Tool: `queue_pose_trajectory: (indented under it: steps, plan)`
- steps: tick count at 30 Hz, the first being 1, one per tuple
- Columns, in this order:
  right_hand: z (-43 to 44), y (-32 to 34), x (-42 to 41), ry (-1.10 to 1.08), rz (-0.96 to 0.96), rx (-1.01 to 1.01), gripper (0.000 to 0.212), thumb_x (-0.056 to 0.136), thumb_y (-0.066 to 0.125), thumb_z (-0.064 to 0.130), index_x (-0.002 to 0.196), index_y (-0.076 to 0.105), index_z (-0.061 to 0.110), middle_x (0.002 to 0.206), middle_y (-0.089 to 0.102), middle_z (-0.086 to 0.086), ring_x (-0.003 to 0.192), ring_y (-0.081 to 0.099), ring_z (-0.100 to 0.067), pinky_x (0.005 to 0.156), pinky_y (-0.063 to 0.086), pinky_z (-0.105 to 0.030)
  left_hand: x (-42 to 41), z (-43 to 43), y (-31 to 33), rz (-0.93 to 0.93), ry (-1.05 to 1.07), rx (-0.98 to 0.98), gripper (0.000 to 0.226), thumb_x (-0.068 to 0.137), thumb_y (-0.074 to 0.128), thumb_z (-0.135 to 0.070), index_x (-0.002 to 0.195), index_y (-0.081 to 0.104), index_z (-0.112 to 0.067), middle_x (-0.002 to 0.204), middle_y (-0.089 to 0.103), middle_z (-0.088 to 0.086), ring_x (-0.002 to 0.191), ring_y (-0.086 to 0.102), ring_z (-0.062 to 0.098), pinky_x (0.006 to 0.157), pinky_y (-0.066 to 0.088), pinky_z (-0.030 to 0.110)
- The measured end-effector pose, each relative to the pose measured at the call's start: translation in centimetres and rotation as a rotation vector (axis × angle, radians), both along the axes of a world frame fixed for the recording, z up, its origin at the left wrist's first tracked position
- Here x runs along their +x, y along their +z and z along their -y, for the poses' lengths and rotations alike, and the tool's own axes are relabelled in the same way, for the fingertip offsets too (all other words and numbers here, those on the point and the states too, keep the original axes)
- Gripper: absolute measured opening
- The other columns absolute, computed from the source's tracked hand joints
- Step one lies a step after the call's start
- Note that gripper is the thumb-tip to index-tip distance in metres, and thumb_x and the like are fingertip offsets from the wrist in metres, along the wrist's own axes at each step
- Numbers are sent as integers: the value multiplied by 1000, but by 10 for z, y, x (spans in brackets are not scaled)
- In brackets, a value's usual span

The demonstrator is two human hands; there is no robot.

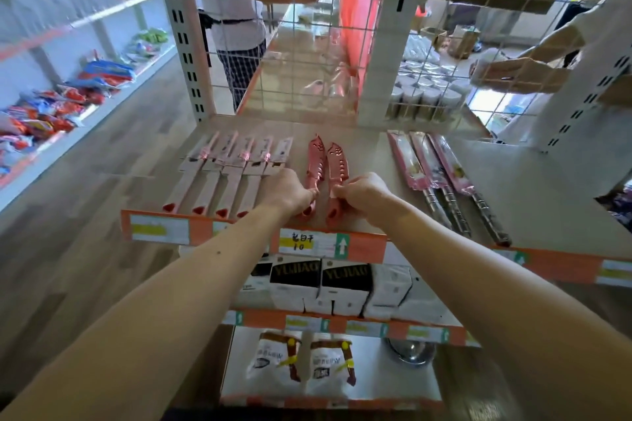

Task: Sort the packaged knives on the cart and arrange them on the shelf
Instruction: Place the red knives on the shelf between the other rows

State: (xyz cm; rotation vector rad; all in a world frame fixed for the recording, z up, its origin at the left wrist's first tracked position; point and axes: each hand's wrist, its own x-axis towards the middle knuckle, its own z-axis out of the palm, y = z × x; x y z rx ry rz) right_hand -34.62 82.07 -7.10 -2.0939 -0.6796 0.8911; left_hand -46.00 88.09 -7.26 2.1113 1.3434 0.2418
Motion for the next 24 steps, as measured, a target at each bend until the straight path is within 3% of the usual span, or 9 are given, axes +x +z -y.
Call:
queue_pose_trajectory:
  steps: [3,7,12,19,24]
  plan:
    - [0,2,-3,109,119,-6,11,83,68,17,85,70,7,65,58,1,58,53,-9,66,52,-22,4,2,-1,-42,-56,151,33,88,60,-29,108,61,-2,105,66,14,99,60,29,79,45,33]
    - [0,-1,-7,156,252,16,28,81,68,16,56,53,16,61,53,1,51,50,-10,53,49,-21,3,6,-3,-76,-152,281,32,91,55,-24,119,55,-10,114,63,14,107,58,29,89,46,36]
    - [-2,-3,-13,197,347,10,32,80,70,16,56,49,15,60,48,3,49,44,-6,44,38,-16,-3,4,-4,-108,-177,312,35,92,55,-23,126,54,-12,120,62,14,112,57,30,94,46,36]
    - [-7,-3,-15,237,402,-3,37,82,70,18,56,44,15,61,43,3,49,38,-4,36,31,-8,-6,1,-3,-114,-171,306,24,91,54,-17,113,59,-8,112,63,15,104,58,31,91,49,39]
    - [-11,-6,-18,216,357,26,33,81,71,15,58,48,11,62,44,1,50,41,-7,48,41,-17,-8,0,-3,-119,-171,320,26,91,55,-19,115,59,-8,112,63,14,104,59,30,89,49,38]
